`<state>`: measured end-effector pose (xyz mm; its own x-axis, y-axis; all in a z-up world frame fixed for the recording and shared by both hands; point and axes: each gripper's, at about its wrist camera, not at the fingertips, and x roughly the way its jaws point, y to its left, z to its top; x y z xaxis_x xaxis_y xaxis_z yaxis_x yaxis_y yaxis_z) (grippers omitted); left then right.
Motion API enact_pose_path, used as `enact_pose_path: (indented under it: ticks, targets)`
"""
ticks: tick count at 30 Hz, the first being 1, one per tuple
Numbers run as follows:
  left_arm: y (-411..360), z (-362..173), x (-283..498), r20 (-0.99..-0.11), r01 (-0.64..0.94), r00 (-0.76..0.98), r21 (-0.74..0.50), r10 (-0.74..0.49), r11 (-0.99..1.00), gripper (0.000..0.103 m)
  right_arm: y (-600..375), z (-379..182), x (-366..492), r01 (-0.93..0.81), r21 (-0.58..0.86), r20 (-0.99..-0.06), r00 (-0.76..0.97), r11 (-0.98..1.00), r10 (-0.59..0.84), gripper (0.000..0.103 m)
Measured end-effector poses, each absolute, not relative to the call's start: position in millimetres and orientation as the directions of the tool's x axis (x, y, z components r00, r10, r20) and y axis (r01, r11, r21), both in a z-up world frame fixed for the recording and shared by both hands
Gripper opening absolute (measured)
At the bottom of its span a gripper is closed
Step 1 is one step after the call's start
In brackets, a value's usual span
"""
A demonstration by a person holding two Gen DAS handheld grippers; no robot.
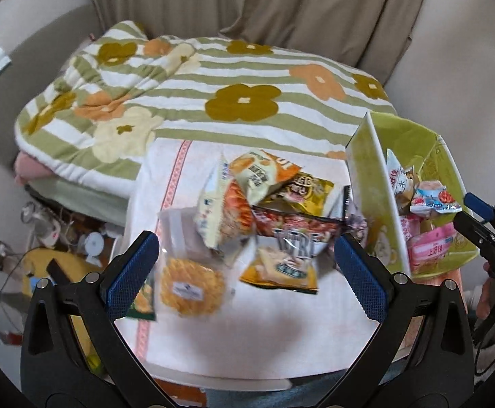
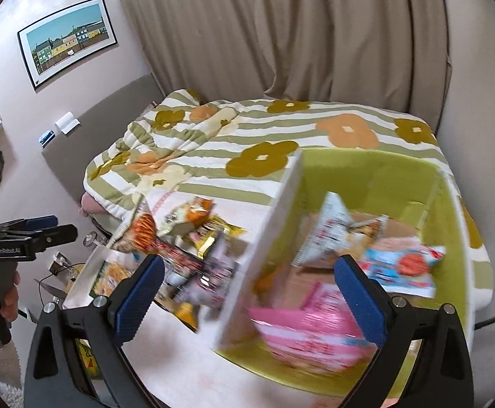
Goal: Organize snacks
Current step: 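Move both tools back toward the remaining snacks on the table, then grasp the cream fried-snack bag with the left tool while the right tool grasps the TATRE chip bag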
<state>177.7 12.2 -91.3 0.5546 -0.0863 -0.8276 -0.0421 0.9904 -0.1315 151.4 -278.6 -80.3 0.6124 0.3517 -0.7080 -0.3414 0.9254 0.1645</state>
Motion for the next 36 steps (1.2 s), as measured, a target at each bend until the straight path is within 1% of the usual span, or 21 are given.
enact_pose_path:
  ticks: [5, 9, 15, 19, 21, 24, 31, 34, 36]
  targets:
    - [46.5, -108.5, 210.4, -0.84, 0.054, 0.505, -0.199, -0.199, 0.978, 0.102, -224.4, -88.7, 156.0, -0.289, 0.181, -0.727, 0.604, 0.94, 0.326, 0.1]
    - [59.1, -126.1, 238.1, -0.852, 0.142, 0.452, -0.222, -0.263, 0.965, 0.102, -187.8, -102.7, 154.9, -0.223, 0.186, -0.75, 0.597, 0.957, 0.285, 0.1]
    - [62.1, -163.7, 273.1, -0.876, 0.253, 0.321, -0.287, -0.36, 0.924, 0.102, -154.8, -131.6, 138.8, -0.034, 0.201, -0.793, 0.58, 0.979, 0.183, 0.1]
    - [54.3, -190.9, 292.0, -0.889, 0.298, 0.247, -0.308, -0.385, 0.903, 0.1, -143.3, -155.1, 125.8, 0.08, 0.217, -0.823, 0.552, 0.973, 0.138, 0.1]
    - [49.3, -203.7, 297.8, -0.897, 0.313, 0.211, -0.315, -0.389, 0.896, 0.094, -139.1, -168.4, 123.2, 0.113, 0.208, -0.836, 0.536, 0.972, 0.116, 0.1]
    - [42.2, -221.7, 303.3, -0.909, 0.331, 0.163, -0.317, -0.385, 0.889, 0.09, -138.0, -187.5, 123.9, 0.145, 0.21, -0.847, 0.521, 0.967, 0.106, 0.1]
    - [34.2, -241.2, 305.4, -0.925, 0.369, 0.142, -0.281, -0.353, 0.886, 0.083, -131.2, -214.9, 139.1, 0.127, 0.226, -0.852, 0.507, 0.966, 0.132, 0.1]
    - [30.9, -242.1, 304.4, -0.93, 0.389, 0.15, -0.258, -0.337, 0.885, 0.077, -129.9, -222.1, 148.0, 0.116, 0.227, -0.851, 0.506, 0.967, 0.139, 0.1]
    - [29.4, -241.7, 304.2, -0.931, 0.398, 0.151, -0.249, -0.331, 0.883, 0.07, -130.0, -226.5, 153.3, 0.114, 0.231, -0.851, 0.504, 0.966, 0.144, 0.1]
